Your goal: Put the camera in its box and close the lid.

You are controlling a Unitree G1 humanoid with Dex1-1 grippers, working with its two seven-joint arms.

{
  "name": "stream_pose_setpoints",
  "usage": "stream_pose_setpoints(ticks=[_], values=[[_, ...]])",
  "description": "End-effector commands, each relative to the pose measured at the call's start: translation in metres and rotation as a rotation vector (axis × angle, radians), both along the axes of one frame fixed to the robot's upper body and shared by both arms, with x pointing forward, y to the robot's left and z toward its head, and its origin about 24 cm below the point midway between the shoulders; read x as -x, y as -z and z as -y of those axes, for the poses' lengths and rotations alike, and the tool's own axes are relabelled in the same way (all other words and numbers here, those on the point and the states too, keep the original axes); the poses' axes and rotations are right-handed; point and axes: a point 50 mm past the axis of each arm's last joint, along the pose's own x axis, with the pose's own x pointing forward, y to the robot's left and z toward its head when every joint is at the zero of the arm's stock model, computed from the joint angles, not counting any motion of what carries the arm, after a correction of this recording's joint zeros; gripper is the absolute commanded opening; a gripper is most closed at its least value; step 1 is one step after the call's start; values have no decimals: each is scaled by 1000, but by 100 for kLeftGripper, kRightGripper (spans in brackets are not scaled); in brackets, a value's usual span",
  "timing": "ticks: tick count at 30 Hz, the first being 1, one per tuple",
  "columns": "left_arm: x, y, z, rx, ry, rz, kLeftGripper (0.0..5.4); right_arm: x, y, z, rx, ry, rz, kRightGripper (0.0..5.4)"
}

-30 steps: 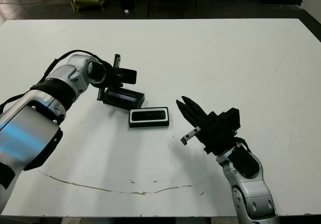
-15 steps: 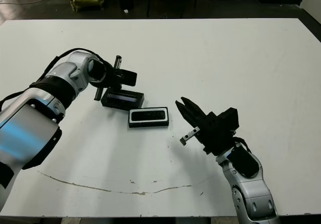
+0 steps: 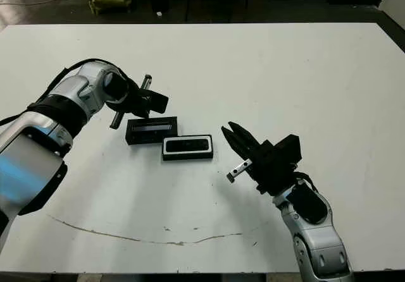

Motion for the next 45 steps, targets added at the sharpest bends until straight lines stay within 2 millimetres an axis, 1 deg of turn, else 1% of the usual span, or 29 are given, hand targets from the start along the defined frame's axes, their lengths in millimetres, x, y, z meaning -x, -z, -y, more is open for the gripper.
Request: stream_pose_setpoints(ticks=[1,9,15,20,34,37,40,42,45], values=[[3,7,-9,0,-16,-32,0,1,7,2,3,-2,-21,1],[7,7,-17,27,-4,-40,0,1,8,2,11,-6,-18,1],[14,11,-15,1,29,-121,0,2,7,2,10,-8,-22,1],[17,11,-16,2,-35,-164,0,2,7,1,16,-8,-20,1],[21,11,-24,10,5,-153,0,2,9,1,25,-17,-22,1],[16,9,-29,26,-19,-85,0,2,10,0,24,-19,-18,1],[9,5,-40,53,-72,68,0,3,11,-1,20,-16,-5,1],[5,0,-51,113,-134,157,0,4,11,-1,27,-10,-8,1],[3,-13,-66,229,-216,254,0,6,12,-1,15,-12,-12,1]])
